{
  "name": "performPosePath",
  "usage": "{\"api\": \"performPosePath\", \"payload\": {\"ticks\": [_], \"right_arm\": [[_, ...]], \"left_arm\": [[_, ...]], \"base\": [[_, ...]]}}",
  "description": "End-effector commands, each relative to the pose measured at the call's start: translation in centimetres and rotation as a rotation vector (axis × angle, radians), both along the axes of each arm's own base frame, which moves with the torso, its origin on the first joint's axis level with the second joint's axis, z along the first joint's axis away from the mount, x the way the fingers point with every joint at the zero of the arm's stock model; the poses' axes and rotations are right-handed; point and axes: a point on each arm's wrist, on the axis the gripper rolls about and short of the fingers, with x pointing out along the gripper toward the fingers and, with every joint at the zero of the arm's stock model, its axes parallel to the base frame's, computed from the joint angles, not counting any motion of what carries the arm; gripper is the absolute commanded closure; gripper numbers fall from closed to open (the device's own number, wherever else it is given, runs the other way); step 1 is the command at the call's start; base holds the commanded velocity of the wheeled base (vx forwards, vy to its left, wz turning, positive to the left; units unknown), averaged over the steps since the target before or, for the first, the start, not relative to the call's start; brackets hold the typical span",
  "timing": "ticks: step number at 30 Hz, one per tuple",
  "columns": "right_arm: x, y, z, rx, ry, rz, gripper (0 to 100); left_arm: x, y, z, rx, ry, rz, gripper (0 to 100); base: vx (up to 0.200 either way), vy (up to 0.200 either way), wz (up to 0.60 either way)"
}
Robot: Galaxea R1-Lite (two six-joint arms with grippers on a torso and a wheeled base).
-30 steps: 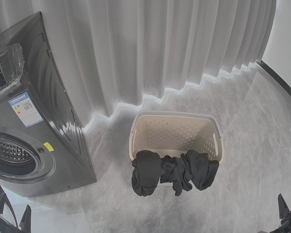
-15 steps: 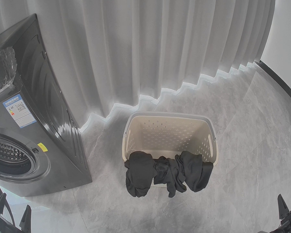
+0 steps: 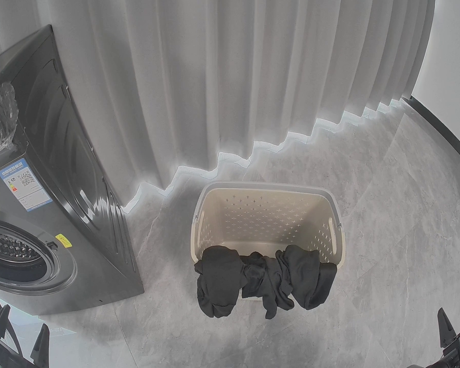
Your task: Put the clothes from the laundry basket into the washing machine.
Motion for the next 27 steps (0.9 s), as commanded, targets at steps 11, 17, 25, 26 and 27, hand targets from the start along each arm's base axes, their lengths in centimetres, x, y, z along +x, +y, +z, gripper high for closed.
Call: {"api": "performPosePath", "payload": {"ticks": [11, 17, 25, 26, 27], "right_arm": [[-0.9, 0.0, 10.1, 0.037, -0.157, 0.039, 0], [4.0, 0.7, 10.3, 0.296, 0.225, 0.341, 0], [11.2, 2.2, 9.0, 0.327, 0.521, 0.371, 0], [12.3, 2.5, 8.9, 0.326, 0.532, 0.374, 0], [13.3, 2.7, 8.8, 0.33, 0.542, 0.371, 0]], "left_arm": [[0.0, 0.0, -0.5, 0.002, 0.004, 0.002, 0], [0.0, 0.0, -0.5, 0.002, 0.004, 0.0, 0], [0.0, 0.0, -0.5, 0.0, 0.004, 0.002, 0], [0.0, 0.0, -0.5, 0.0, 0.004, 0.002, 0], [0.0, 0.0, -0.5, 0.0, 0.004, 0.002, 0]], "base": [[0.0, 0.0, 0.0], [0.0, 0.0, 0.0], [0.0, 0.0, 0.0], [0.0, 0.0, 0.0], [0.0, 0.0, 0.0]]}}
